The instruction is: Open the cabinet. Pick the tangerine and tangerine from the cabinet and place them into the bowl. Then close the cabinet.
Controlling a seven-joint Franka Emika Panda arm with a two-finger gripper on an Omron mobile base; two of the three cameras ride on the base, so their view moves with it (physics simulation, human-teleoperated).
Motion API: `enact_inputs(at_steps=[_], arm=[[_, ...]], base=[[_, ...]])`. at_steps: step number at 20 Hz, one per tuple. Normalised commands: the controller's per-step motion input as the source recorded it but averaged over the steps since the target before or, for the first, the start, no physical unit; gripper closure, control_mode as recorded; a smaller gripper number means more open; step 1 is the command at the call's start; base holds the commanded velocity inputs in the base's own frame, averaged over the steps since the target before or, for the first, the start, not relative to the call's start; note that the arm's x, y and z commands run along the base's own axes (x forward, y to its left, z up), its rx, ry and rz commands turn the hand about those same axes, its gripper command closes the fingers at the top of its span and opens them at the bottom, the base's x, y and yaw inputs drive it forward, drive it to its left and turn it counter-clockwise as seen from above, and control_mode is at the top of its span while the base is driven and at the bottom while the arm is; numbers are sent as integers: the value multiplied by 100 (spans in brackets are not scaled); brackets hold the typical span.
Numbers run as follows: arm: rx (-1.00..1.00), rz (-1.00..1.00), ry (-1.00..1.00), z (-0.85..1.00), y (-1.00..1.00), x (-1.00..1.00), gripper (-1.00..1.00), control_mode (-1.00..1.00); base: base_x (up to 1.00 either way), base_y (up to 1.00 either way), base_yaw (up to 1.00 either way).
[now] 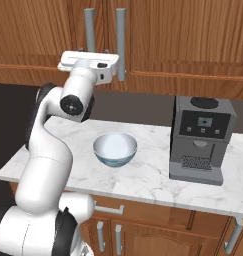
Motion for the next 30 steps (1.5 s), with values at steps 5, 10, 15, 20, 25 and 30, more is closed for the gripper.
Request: enact_inputs(at_steps=[5, 10, 15, 20, 25, 30], arm=[[-6, 0, 3, -5, 7, 0, -100, -100], [-11, 0, 6, -23, 39, 14, -100, -100], [-5, 0, 16, -34, 39, 89, -100, -100], [-2, -1, 17, -36, 22, 100, 100, -100], [0, 0, 2, -2, 0, 14, 100, -100], [0, 0, 0, 0, 0, 0, 100, -100]], base=[[0, 0, 0], [0, 0, 0], [0, 0, 0], [0, 0, 0], [0, 0, 0], [0, 0, 0]])
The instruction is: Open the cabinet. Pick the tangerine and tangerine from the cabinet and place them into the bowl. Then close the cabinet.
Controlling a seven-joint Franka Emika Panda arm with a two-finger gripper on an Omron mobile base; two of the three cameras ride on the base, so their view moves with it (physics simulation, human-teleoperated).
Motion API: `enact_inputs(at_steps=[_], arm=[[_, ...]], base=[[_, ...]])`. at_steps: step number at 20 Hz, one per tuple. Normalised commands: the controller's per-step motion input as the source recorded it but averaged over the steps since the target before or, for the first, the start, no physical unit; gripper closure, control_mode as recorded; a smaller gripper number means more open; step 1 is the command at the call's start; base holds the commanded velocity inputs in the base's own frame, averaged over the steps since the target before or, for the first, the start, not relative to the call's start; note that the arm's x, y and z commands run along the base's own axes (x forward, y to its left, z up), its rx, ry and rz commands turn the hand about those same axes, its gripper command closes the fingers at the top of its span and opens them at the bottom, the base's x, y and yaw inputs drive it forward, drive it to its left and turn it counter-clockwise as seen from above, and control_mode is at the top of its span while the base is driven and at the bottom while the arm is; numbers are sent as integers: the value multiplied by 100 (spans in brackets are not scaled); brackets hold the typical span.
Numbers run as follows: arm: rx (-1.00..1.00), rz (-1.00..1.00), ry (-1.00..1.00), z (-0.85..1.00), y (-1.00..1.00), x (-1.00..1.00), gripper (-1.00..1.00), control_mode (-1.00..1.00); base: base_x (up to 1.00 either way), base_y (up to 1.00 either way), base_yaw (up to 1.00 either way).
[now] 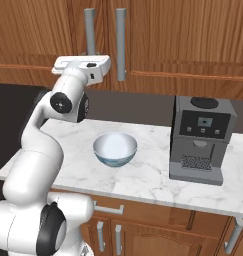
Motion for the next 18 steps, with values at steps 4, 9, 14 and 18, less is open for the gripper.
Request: enact_inputs(at_steps=[4, 9, 14, 18], arm=[[0, 0, 0, 0, 0, 0, 100, -100], [0, 0, 0, 14, 0, -15, 100, -100], [0, 0, 0, 30, 8, -71, 100, -100], [0, 0, 0, 34, 16, -95, 100, -100]], base=[[0, 0, 0], [0, 0, 0], [0, 0, 0], [0, 0, 0]])
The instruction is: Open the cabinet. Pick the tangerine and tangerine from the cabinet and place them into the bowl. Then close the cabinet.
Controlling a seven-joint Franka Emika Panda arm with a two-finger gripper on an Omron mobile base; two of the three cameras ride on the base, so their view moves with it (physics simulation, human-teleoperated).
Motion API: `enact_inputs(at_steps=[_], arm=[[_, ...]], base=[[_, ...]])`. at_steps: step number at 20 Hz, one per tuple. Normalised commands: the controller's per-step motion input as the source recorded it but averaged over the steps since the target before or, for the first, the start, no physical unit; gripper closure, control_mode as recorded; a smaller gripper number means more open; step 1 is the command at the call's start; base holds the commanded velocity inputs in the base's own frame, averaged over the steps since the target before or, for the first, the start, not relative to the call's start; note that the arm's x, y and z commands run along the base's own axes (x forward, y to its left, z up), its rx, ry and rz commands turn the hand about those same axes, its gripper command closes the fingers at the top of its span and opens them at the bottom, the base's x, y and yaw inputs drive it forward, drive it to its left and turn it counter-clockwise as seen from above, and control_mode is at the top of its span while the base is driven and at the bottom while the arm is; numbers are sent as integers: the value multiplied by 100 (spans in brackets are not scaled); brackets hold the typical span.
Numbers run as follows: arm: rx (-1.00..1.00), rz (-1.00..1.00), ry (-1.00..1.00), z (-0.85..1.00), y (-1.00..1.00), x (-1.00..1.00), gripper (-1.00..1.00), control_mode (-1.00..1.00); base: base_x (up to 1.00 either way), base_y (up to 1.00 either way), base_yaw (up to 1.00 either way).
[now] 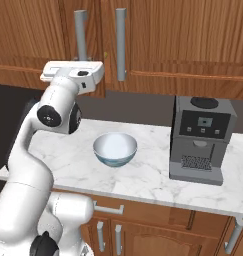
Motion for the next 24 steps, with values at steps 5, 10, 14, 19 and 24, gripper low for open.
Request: enact_inputs(at_steps=[5, 10, 14, 19, 24], arm=[[0, 0, 0, 42, 26, -100, 100, -100], [0, -1, 0, 42, 42, -100, 100, -100], [0, -6, 0, 32, 59, -100, 100, -100], [0, -11, 0, 17, 87, -100, 100, -100], [0, -13, 0, 2, 100, -98, 100, -100]], base=[[0, 0, 0], [0, 0, 0], [0, 0, 0], [0, 0, 0], [0, 0, 0]])
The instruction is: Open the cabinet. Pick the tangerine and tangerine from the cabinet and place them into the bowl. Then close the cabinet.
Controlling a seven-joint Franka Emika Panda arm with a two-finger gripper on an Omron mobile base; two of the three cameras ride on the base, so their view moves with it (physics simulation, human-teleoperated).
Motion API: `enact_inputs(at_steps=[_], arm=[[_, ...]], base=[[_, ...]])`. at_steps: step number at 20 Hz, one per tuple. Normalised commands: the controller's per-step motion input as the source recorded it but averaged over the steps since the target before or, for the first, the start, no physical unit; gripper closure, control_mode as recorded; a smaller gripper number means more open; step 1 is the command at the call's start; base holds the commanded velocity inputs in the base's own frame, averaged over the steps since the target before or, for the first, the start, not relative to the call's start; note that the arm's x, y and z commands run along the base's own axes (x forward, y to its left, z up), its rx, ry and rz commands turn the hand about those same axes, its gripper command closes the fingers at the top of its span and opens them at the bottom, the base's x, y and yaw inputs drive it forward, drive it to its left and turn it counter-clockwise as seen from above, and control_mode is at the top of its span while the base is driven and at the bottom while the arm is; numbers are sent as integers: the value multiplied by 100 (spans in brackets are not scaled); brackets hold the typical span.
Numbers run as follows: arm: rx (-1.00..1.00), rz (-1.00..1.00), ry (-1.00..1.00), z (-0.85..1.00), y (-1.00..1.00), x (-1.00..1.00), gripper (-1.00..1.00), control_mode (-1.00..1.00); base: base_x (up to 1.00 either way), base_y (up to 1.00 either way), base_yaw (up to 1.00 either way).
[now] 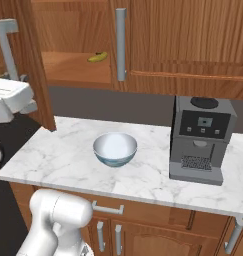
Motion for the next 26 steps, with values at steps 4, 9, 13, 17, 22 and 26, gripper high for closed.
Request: enact_inputs(at_steps=[4, 9, 13, 17, 22, 26], arm=[[0, -17, 0, 0, 100, -90, 100, -100], [-4, -18, 0, 0, 98, -61, -100, -100], [0, -1, 0, 0, 17, -4, -100, -100], [1, 0, -3, 0, -4, -53, -100, -100], [5, 0, -13, 0, -33, -91, -100, -100], [10, 0, -7, 0, -64, -80, -100, -100]], base=[[0, 0, 0], [0, 0, 0], [0, 0, 0], [0, 0, 0], [0, 0, 0], [0, 0, 0]])
